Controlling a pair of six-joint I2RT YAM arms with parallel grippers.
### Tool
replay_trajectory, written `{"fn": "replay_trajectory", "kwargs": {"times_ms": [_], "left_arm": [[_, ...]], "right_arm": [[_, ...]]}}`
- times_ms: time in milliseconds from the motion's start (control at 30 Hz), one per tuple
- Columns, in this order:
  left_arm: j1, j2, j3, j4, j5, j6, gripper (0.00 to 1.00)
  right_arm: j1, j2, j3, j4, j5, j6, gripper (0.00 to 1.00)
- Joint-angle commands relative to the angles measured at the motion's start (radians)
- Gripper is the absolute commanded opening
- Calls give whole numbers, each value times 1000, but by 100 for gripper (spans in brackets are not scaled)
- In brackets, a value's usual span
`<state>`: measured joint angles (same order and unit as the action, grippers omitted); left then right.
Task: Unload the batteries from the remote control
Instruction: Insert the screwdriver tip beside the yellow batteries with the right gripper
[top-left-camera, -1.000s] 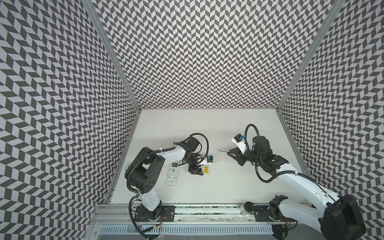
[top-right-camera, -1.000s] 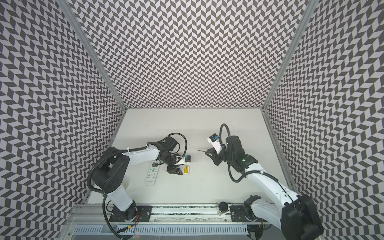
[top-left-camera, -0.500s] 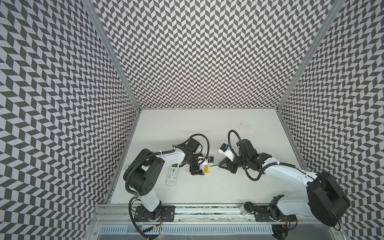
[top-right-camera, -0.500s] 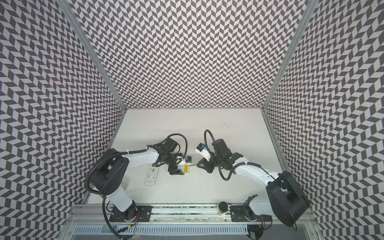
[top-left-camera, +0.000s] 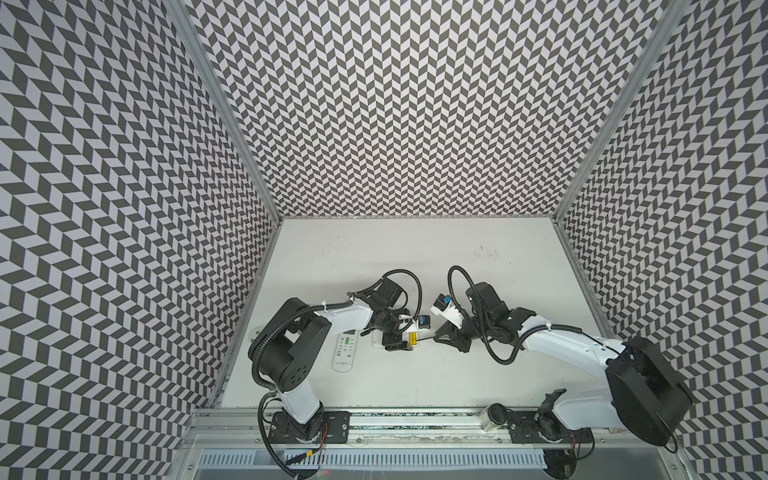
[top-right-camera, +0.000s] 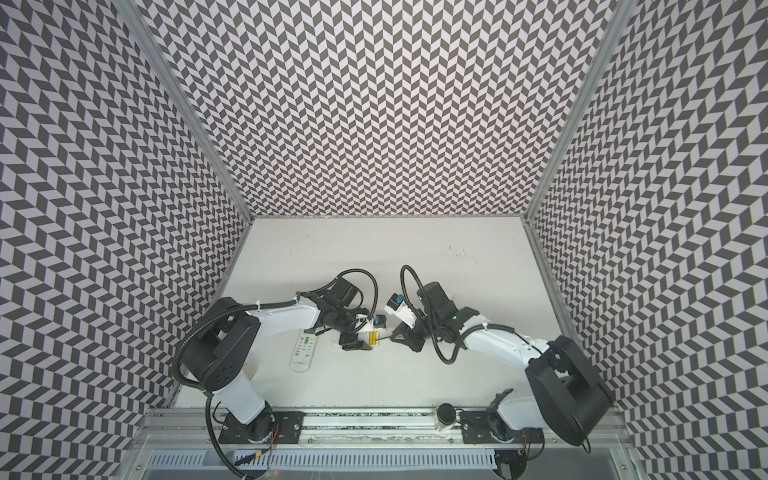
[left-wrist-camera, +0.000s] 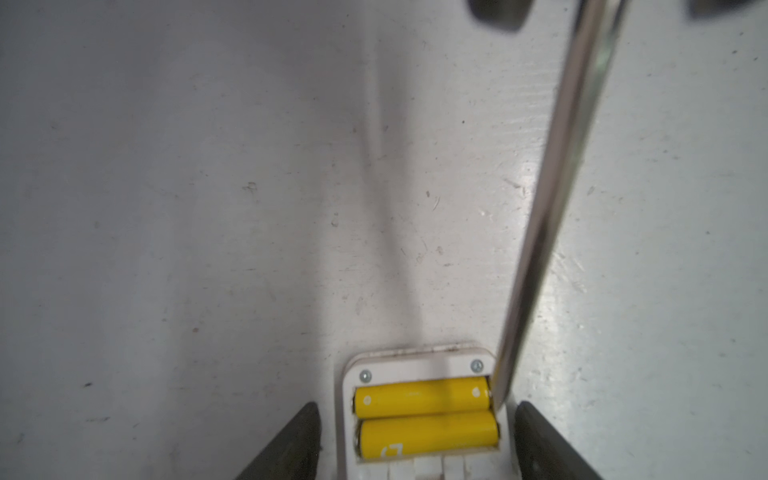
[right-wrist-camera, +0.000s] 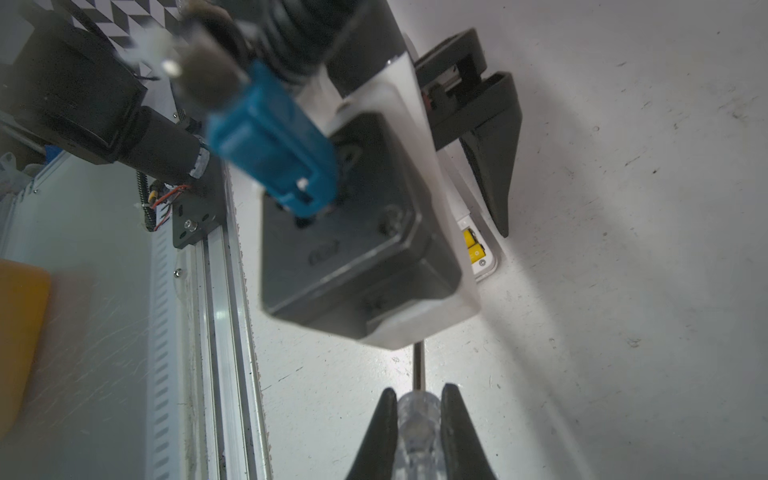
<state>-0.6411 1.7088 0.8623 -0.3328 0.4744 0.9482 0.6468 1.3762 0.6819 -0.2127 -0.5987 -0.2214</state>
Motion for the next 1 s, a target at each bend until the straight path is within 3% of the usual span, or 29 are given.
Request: {"fn": "replay_trajectory", "kwargs": {"times_ms": [0, 167, 267, 400, 500, 667, 967], "left_arm": [[-18, 27, -21, 10, 0, 15, 74], [-23, 26, -29, 9, -10, 11, 66], [-23, 23, -39, 16, 2, 4, 57], [-25, 24, -47, 24, 0, -7, 54], [-25, 21, -49, 19, 1, -15, 56], [-23, 12, -47, -1, -38, -6, 67], [-22, 15, -35, -30, -49, -4, 69]], "right_arm": [[11, 14, 25, 23, 1, -24, 0], [19, 46, 48, 14, 7, -15, 0], [20, 64, 64, 19, 10, -2, 0], [23, 90, 80, 13, 14, -1, 0], [33, 97, 81, 1, 6, -9, 0], [43, 84, 65, -24, -18, 1, 0], [44, 32, 21, -1, 72, 45, 0]]}}
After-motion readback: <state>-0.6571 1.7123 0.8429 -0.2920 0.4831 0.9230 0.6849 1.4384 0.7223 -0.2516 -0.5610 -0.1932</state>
